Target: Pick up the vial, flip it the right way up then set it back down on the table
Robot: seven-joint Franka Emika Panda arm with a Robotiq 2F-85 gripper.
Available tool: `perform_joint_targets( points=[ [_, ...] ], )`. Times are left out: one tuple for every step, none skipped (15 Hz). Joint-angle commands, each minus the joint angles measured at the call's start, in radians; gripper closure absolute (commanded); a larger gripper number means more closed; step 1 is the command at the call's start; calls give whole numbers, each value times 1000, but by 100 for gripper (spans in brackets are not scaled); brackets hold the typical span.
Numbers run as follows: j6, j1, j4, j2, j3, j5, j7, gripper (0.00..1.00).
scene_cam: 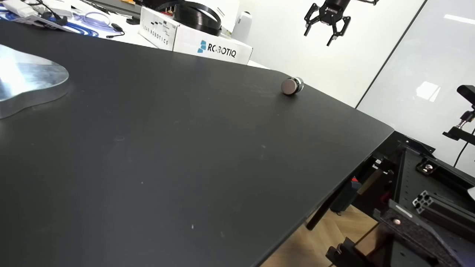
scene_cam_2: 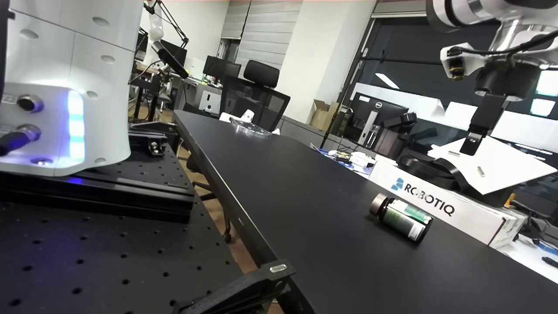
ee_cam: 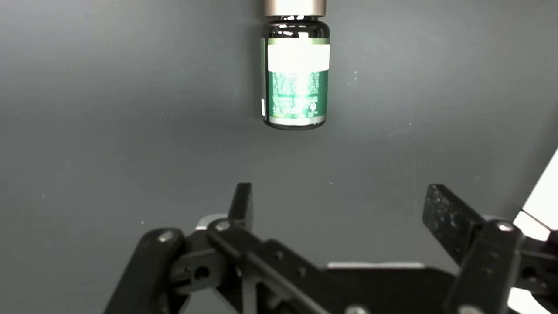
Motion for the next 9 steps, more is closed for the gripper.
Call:
perform_joint_targets(
  points=[
    [-43, 28, 29, 63, -8, 25, 74, 0],
    [-34, 34, 11, 69, -8, 23, 75, 0],
    [-15, 38, -2, 77, -7, 21, 71, 0],
    [2, 41, -10, 87, -7, 18, 62, 0],
    [14, 44, -14, 96, -8, 17, 57, 0],
    [39, 45, -20, 104, -6, 20, 45, 0],
    [71, 45, -25, 115, -4, 19, 30, 0],
    [89, 44, -25, 127, -2, 25, 24, 0],
    [100, 45, -28, 134, -1, 28, 22, 0]
  ],
)
